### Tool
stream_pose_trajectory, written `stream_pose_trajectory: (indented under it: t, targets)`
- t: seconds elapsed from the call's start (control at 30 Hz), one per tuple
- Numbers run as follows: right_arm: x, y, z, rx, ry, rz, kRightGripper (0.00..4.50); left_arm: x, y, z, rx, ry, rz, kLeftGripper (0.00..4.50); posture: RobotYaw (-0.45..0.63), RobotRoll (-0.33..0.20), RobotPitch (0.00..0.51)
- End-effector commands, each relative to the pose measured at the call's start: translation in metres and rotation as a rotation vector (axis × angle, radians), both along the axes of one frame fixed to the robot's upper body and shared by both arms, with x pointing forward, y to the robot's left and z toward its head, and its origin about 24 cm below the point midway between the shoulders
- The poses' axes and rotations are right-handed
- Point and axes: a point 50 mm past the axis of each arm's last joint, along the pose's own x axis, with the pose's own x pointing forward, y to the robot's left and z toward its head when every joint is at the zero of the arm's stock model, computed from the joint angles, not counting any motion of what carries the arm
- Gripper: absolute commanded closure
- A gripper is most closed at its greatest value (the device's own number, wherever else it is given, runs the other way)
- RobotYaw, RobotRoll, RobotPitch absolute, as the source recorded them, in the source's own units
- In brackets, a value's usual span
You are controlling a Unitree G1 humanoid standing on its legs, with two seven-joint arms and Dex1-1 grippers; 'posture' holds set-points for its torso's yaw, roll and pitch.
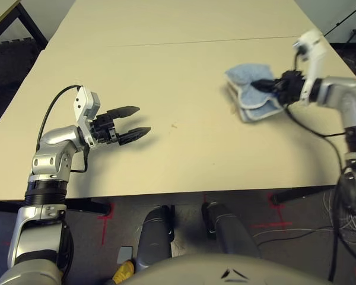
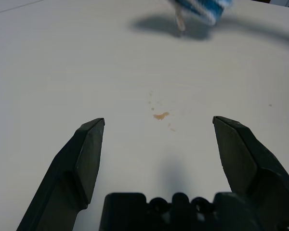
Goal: Wipe the water off the table with a rag.
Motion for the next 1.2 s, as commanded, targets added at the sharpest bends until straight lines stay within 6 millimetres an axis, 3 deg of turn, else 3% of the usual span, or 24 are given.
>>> stream_pose_trajectory:
  t: [0.03, 0.3, 0.53, 0.67, 0.73, 0.93, 1.2]
  targets:
    - [-0.006, -0.019, -0.012, -0.030, 0.059, -0.037, 4.49, 0.002, -0.001, -0.004, 0.011, 0.011, -0.010, 0.00, -0.25, 0.000, 0.135]
    - [-0.012, -0.041, -0.049, -0.075, 0.175, -0.100, 4.49, 0.004, 0.001, -0.002, 0.015, 0.006, -0.011, 0.00, -0.24, 0.000, 0.136]
    - [-0.003, -0.053, -0.076, -0.169, 0.142, -0.179, 4.49, 0.000, 0.003, 0.000, 0.021, 0.006, -0.008, 0.00, -0.23, 0.000, 0.137]
    - [0.000, -0.058, -0.085, -0.235, 0.097, -0.244, 3.23, -0.001, 0.004, 0.001, 0.025, 0.004, 0.002, 0.00, -0.22, 0.000, 0.142]
    - [0.002, -0.061, -0.084, -0.251, 0.060, -0.271, 2.37, -0.001, 0.005, 0.002, 0.025, 0.000, 0.010, 0.00, -0.22, 0.000, 0.143]
    - [0.004, -0.077, -0.069, -0.230, -0.085, -0.408, 0.14, 0.003, 0.007, 0.007, 0.001, -0.044, 0.061, 0.00, -0.23, 0.000, 0.145]
    - [0.004, -0.082, -0.039, 0.134, -0.333, -0.465, 0.03, 0.015, 0.020, 0.017, -0.087, -0.149, 0.279, 0.00, -0.21, 0.000, 0.146]
